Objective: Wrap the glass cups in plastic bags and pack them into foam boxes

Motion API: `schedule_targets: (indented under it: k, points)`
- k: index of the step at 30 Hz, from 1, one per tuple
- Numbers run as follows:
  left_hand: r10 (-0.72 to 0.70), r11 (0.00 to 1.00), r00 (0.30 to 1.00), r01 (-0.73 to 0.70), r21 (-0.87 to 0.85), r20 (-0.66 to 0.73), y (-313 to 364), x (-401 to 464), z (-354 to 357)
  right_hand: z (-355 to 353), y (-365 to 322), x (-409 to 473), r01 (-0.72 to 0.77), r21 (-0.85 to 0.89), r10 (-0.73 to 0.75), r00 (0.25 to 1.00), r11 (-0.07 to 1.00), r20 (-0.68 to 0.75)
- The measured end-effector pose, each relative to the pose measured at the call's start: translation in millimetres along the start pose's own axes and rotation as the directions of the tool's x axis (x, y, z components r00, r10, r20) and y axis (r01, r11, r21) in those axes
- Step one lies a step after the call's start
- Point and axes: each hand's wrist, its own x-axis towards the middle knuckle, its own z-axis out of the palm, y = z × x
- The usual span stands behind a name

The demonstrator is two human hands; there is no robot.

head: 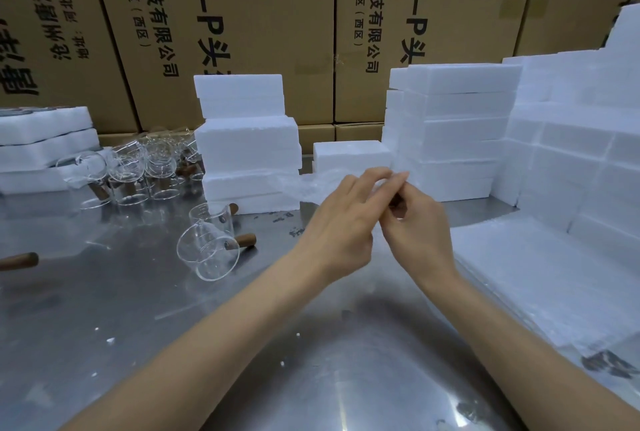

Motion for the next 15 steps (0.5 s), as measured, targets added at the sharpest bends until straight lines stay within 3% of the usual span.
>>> schedule_targets:
  k: [2, 5, 7, 9, 12, 14, 15]
  points:
    - [0.084, 0.995, 0.996, -0.085, -0.055, -0.019, 9, 1, -2, 2, 2, 3, -0.063, 0.024, 0.062, 0.996, 0.998, 0.067]
    - [0.273, 0.96, 0.962, -0.274, -0.063, -0.014, 22, 4, -2, 5, 1, 1, -0.394, 0.174, 0.373, 0.917, 0.903, 0.139]
    - [0.348, 0.935, 0.937, -0.349, -0.062, -0.025, 24, 3, -2, 5, -1, 1, -0.564, 0.499, 0.53, 0.817, 0.657, 0.225]
    - [0.361, 0.929, 0.92, -0.369, -0.027, -0.149, 19, 0, -3, -6, 2, 6, -0.58, 0.601, 0.513, 0.802, 0.55, 0.306]
    - [0.138, 0.981, 0.89, -0.183, -0.062, -0.434, 6, -4, 0, -13, 1, 13, -0.57, 0.696, 0.436, 0.811, 0.437, 0.39]
    - [-0.229, 0.933, 0.841, 0.047, -0.357, -0.49, -3, -3, 1, -16, 1, 13, -0.588, 0.774, 0.436, 0.775, 0.234, 0.457]
    - [-0.44, 0.808, 0.795, 0.148, -0.571, -0.416, -5, -2, -1, -16, 2, 13, -0.605, 0.782, 0.426, 0.754, 0.153, 0.5]
